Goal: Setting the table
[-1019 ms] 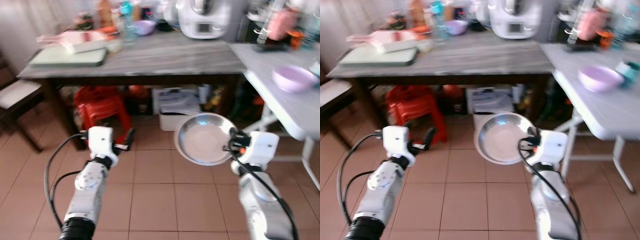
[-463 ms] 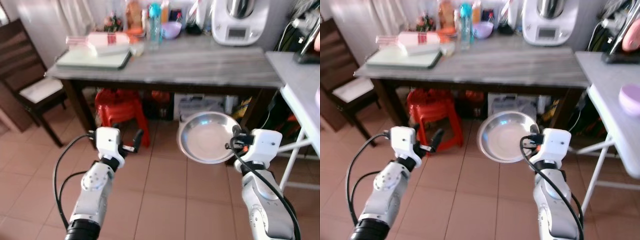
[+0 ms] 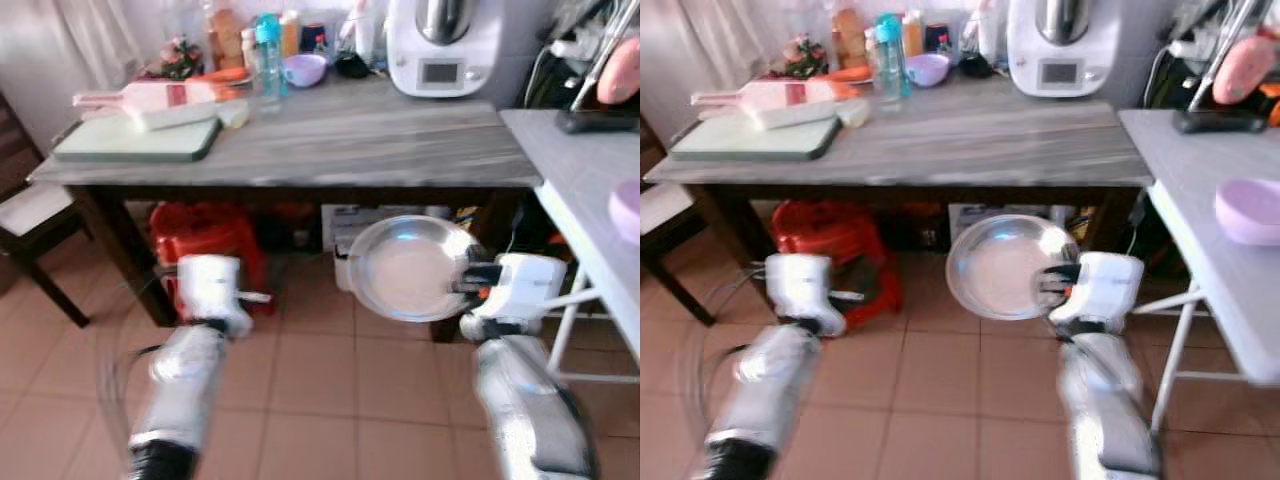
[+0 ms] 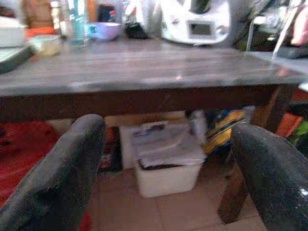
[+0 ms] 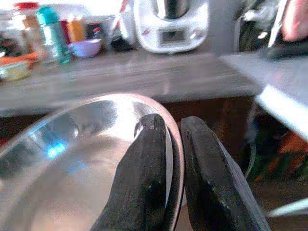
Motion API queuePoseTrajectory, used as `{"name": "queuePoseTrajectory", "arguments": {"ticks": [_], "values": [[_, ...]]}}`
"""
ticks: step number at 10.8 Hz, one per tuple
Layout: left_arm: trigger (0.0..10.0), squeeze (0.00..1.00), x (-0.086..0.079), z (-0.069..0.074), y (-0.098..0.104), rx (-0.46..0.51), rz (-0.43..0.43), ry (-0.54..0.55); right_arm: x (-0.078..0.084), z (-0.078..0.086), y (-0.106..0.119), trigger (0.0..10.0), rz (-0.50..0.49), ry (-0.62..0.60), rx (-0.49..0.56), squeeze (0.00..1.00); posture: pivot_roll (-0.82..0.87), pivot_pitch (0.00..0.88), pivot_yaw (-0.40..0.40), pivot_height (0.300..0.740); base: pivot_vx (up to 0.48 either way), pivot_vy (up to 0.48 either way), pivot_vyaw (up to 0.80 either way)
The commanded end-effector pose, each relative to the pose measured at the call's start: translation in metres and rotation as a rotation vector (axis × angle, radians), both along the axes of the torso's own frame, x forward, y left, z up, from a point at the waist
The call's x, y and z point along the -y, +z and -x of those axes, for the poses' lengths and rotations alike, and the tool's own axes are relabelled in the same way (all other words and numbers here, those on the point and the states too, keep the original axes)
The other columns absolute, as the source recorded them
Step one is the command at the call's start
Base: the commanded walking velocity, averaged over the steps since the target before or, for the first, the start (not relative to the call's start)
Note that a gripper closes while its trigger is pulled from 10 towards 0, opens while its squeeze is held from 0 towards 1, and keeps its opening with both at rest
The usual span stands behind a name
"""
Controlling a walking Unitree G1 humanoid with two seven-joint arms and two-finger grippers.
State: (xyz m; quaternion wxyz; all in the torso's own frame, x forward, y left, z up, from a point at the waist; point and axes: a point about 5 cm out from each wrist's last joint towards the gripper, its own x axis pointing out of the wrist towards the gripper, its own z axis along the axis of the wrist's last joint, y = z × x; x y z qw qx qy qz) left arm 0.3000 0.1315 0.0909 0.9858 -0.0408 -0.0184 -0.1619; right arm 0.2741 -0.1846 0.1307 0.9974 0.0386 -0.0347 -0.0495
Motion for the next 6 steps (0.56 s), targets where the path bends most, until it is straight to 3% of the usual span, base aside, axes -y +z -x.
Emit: {"name": "queuePoseTrajectory", "arguments": {"ticks": [1, 6], "values": [[10.0, 0.0, -0.0142, -0.0019, 0.0021, 0.009, -0.025, 0.031, -0.0104, -0.003, 0.0061, 10.0, -0.016, 0.025, 0.033, 0.0, -0.05, 0.007, 0.017, 0.74, 0.382, 0.0, 0.0], [10.0, 0.0, -0.0089, -0.0015, 0.0022, 0.004, -0.019, 0.01, -0.0105, -0.0037, 0.0054, 10.0, -0.026, 0.016, 0.035, 0.0, -0.06, 0.011, 0.024, 0.74, 0.381, 0.0, 0.0]]}}
